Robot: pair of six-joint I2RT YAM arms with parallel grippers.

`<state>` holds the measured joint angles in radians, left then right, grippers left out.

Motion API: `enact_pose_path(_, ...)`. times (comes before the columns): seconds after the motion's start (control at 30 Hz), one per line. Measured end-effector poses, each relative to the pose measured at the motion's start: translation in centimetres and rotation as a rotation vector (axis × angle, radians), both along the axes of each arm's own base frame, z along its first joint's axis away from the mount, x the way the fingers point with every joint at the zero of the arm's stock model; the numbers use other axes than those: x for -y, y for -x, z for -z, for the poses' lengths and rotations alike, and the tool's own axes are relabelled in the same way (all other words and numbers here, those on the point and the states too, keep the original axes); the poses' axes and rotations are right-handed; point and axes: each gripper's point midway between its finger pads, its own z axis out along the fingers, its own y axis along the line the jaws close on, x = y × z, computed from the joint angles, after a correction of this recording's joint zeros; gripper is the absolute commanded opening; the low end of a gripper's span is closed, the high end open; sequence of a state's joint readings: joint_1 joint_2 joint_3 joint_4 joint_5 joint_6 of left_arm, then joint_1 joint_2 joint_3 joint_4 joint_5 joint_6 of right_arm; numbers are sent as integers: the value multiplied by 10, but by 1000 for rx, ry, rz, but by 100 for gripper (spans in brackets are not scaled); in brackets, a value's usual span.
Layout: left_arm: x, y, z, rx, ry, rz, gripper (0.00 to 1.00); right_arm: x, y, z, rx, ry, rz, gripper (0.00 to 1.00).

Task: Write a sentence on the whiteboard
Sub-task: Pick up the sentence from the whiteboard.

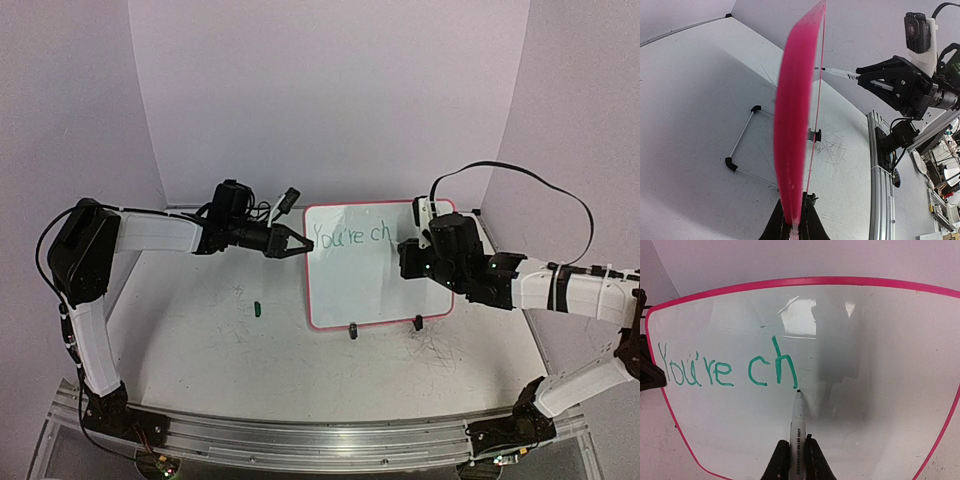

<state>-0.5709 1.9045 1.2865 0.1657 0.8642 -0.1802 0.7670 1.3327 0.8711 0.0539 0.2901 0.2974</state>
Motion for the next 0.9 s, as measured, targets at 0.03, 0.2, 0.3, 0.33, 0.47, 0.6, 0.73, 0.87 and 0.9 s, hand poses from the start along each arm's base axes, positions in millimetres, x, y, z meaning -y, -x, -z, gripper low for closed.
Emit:
enact_pose_path(0.03,0,0,0,0,0,0,0,0,0,-1,2,-2,0,0)
enact_pose_path(0.2,0,0,0,0,0,0,0,0,-1,-2,7,-6,1,0)
enact_pose_path(0.3,0,0,0,0,0,0,0,0,-3,-4,12,-8,8,0)
enact_pose_path(0.33,0,0,0,0,0,0,0,0,-3,-5,15,-9,10,0)
enact_pose_path(0.47,0,0,0,0,0,0,0,1,-4,-6,18,-11,17,0)
enact_pose_path(0.6,0,0,0,0,0,0,0,2,-5,-7,19,-10,23,0)
enact_pose_path(0.73,0,0,0,0,0,0,0,4,-6,-5,18,-7,29,0)
enact_pose_path(0.87,0,0,0,0,0,0,0,4,-7,-3,16,-3,34,0)
enact_pose_path(0.9,0,0,0,0,0,0,0,5,-8,-3,17,-2,36,0)
